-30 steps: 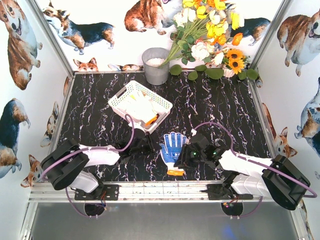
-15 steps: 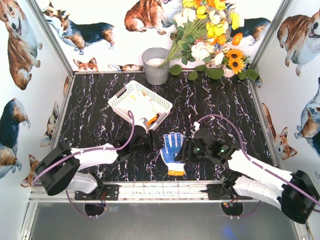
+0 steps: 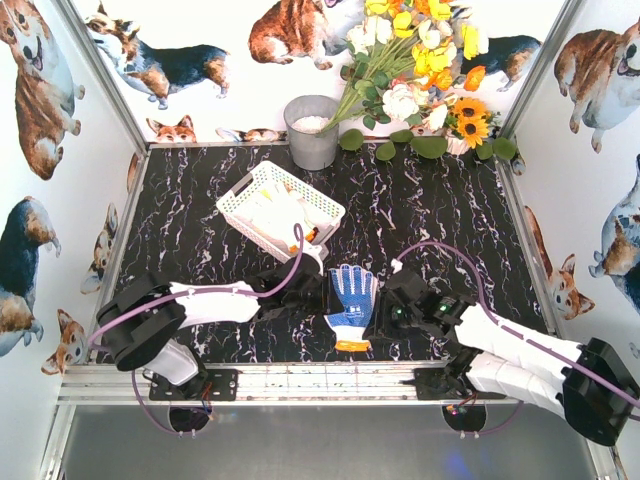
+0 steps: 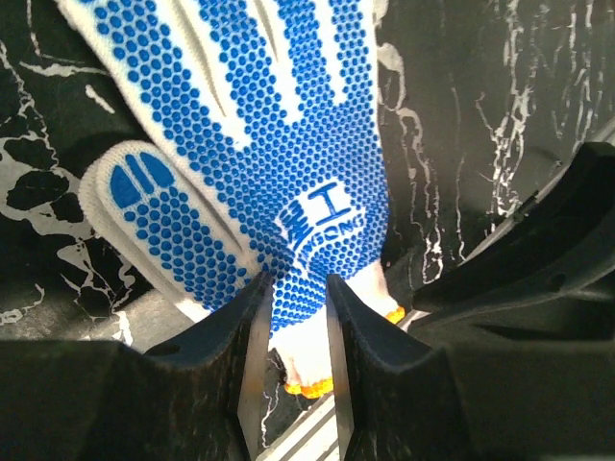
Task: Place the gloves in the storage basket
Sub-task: Pair the glove with the glove.
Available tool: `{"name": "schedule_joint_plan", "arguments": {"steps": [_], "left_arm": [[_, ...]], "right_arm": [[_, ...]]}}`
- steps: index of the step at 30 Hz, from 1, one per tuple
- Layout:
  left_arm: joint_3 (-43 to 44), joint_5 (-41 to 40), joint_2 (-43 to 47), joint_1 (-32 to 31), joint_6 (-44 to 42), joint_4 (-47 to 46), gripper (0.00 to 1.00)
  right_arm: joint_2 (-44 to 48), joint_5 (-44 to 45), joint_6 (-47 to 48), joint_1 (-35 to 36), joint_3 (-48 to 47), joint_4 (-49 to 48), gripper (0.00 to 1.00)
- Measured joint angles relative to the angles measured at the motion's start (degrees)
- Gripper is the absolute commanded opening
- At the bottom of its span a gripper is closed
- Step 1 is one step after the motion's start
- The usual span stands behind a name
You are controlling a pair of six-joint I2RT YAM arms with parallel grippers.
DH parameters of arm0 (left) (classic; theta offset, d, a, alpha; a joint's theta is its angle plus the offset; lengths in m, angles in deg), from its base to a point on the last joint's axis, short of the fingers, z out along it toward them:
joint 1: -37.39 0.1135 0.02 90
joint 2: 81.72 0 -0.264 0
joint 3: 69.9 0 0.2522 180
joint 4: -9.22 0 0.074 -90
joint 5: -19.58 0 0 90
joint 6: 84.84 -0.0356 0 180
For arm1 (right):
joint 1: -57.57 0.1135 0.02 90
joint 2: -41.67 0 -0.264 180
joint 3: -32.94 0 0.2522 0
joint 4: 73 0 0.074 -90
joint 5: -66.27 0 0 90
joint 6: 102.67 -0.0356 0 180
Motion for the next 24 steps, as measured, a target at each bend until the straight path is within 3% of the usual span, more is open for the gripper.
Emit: {"name": "schedule_joint_plan", "arguments": {"steps": [11, 24], "left_arm": [[0.11, 0.37, -3.91, -0.96, 0.50, -0.94, 0.19], [0.28, -2.93, -4.68, -1.51, 1.09, 1.18, 0.21]], "right_arm": [[-4.07, 0.07, -0.59, 2.45, 0.00, -1.81, 0.16], [-7.67, 0.26, -2.49, 4.24, 1.60, -7.52, 0.18]]}}
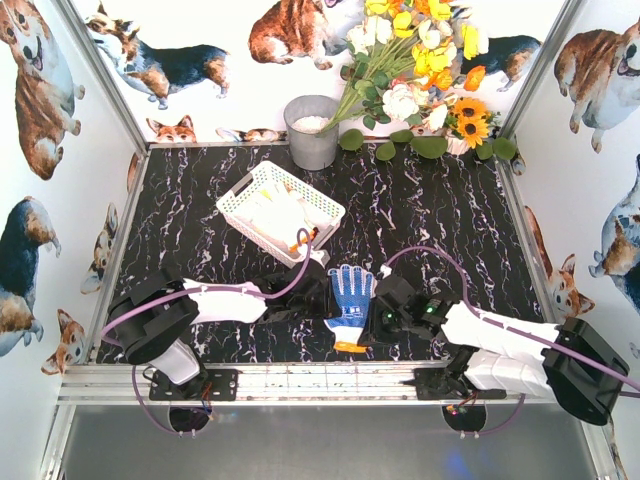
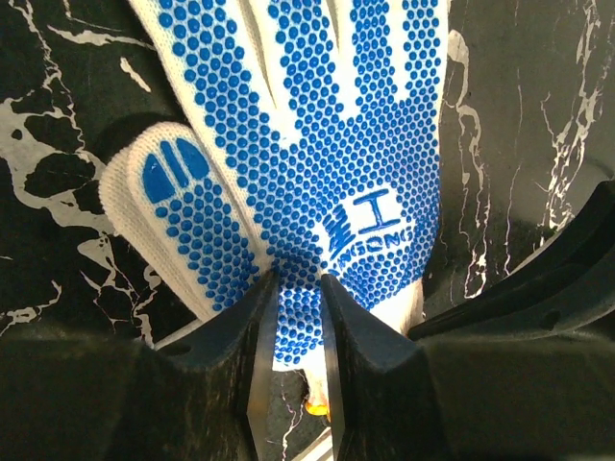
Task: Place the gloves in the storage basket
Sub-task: Pair the glove with the glove.
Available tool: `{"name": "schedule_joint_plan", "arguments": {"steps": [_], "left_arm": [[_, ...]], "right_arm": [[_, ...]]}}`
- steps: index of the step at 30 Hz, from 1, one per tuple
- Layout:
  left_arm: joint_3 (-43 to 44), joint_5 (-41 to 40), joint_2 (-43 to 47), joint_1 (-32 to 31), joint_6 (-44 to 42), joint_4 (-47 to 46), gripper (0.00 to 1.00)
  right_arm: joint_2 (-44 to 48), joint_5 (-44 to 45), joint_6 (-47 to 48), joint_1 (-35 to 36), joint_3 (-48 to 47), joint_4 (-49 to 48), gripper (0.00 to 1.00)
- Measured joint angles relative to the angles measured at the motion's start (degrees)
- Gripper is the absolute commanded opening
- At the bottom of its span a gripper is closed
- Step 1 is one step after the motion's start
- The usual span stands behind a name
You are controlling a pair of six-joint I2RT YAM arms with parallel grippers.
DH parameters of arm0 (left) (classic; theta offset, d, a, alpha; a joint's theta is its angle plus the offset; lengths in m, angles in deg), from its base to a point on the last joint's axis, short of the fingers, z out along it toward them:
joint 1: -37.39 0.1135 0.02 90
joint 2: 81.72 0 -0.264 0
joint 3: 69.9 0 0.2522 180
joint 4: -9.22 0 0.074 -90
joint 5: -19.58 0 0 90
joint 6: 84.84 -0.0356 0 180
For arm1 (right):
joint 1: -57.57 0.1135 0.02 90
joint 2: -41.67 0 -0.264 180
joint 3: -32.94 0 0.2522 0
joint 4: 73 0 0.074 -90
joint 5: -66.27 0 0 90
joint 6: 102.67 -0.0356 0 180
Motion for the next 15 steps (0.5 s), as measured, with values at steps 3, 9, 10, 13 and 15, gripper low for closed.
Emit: {"name": "schedule_joint_plan", "arguments": {"steps": [3, 9, 10, 13, 15], "left_arm": [[0.79, -0.72, -0.02, -0.17, -0.11, 1.27, 0.25], [3.52, -2.34, 0.68, -0.42, -2.16, 6.01, 0.32], [4.33, -2.80, 1.14, -0.42, -2.71, 7.37, 0.32], [6.99, -3.69, 2.95, -0.55, -4.09, 9.68, 0.32], [8.44, -3.78, 4.31, -0.85, -4.63, 9.90, 0.29]], "right_arm": [[-0.33, 0.13, -0.07, 0.35, -0.15, -0.24, 0.25], [3.06, 4.90, 1.25, 0.37, -3.41, 5.29, 0.35], [4.31, 5.99, 1.66, 0.22, -4.04, 6.40, 0.36], [7.39, 7.72, 3.37, -1.99, -5.84, 8.70, 0.36], [7.82, 7.89, 4.61, -5.05, -6.58, 9.29, 0.36]]}}
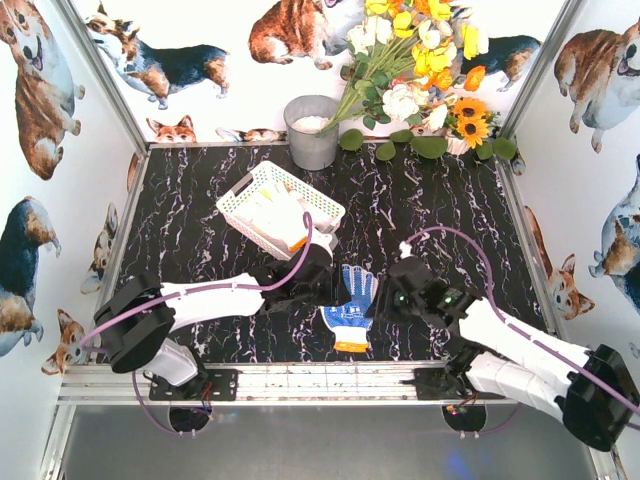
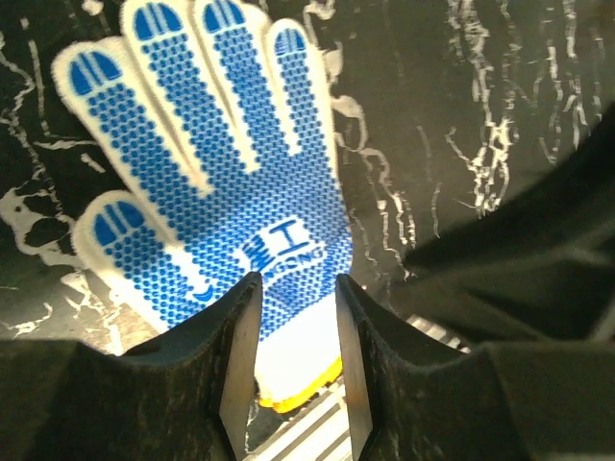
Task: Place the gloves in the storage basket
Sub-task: Pair the glove with the glove.
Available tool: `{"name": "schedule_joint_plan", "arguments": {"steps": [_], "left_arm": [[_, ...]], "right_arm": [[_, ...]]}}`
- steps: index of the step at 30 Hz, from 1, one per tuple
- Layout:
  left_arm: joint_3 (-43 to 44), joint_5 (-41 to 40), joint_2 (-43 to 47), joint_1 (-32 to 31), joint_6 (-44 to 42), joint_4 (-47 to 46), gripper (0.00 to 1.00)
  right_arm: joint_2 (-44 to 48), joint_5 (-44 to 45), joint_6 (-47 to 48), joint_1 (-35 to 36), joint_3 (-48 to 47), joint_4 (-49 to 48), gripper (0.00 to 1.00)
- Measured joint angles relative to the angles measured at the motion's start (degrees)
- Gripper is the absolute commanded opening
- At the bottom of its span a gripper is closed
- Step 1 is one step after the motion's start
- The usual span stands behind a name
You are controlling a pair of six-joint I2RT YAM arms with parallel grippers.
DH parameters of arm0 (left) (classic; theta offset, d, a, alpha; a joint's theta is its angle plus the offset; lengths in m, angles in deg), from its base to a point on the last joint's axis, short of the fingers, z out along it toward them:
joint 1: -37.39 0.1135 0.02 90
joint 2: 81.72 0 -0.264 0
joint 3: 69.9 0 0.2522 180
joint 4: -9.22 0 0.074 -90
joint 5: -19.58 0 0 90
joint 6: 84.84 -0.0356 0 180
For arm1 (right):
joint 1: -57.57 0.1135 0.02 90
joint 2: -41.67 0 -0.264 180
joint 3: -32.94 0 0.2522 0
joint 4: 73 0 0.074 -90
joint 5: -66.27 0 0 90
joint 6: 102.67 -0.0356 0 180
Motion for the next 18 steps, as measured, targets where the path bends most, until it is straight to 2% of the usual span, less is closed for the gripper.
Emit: {"name": "schedule_joint_plan", "arguments": {"steps": [6, 18], "left_arm": [[0.79, 0.70, 0.04, -1.95, -0.20, -0.72, 0.24], [-4.48, 2.73, -4.83, -3.17, 2.34, -7.39, 0.21]], "right_arm": [[-3.65, -0.66, 3.06, -6.78, -0.09, -0.35, 0.38], [-13.97, -6.58, 3.82, -8.28, 0.37, -7.96, 0.39]]}}
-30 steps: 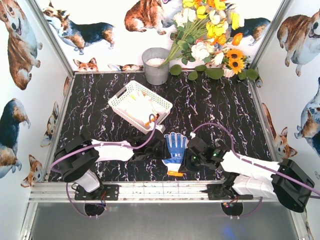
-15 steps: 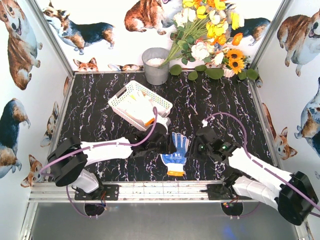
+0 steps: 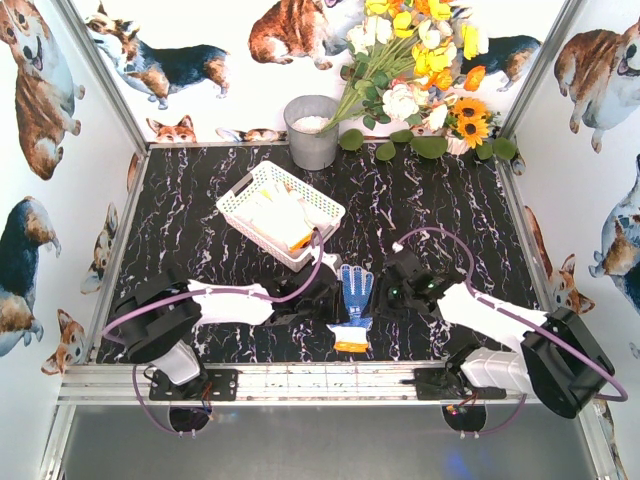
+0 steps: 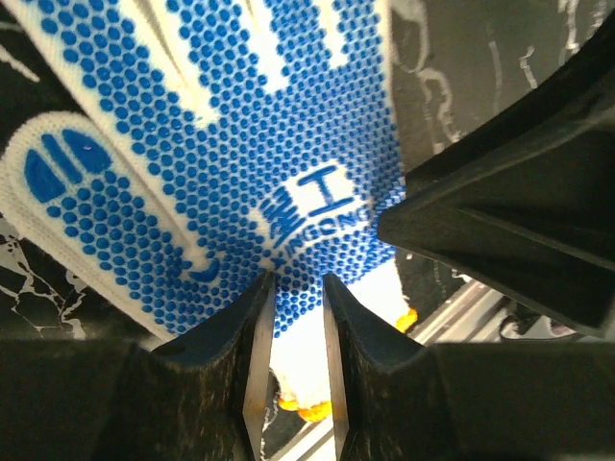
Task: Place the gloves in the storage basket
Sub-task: Pair the glove with the glove, then pick up the glove from the center of the board.
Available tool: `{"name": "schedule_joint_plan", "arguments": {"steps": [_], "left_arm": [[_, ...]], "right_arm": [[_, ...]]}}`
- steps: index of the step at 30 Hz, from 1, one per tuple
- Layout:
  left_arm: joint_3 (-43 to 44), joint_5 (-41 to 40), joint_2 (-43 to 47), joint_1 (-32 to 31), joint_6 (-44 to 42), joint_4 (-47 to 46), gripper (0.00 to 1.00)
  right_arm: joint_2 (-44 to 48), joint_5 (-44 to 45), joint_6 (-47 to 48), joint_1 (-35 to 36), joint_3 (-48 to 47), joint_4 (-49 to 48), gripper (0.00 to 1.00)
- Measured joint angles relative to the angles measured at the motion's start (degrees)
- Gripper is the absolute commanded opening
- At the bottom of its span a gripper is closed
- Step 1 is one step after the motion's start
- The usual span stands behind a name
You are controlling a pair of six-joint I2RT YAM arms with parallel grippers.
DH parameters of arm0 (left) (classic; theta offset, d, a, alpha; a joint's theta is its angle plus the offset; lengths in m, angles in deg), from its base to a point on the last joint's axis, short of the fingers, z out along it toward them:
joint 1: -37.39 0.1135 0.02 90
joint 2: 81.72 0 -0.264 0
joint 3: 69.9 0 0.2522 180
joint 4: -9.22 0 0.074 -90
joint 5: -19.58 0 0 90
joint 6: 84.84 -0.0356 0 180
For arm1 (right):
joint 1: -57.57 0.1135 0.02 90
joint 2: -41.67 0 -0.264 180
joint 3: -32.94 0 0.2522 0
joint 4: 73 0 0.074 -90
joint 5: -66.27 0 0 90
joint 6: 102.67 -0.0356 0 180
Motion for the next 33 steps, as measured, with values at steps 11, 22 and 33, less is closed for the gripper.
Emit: {"name": "schedule_joint_plan", "arguments": {"steps": [11, 22, 33], "left_arm": [[-1.79, -0.02, -1.20, -0.11, -0.31, -2.56, 0.22], [3.63, -0.55, 1.70, -0.24, -2.49, 2.75, 0.21], [0.04, 2.12, -1.31, -0.37, -2.62, -1.11, 0.15]], "right_arm": [[-1.20, -3.28, -1.79, -0.02, 3.61, -4.85, 0.29], [5.14, -6.38, -4.48, -0.11, 8.07, -6.56, 0.50], [7.02, -10.64, -11.41, 3.13, 13.55, -15.04, 0.47]]}}
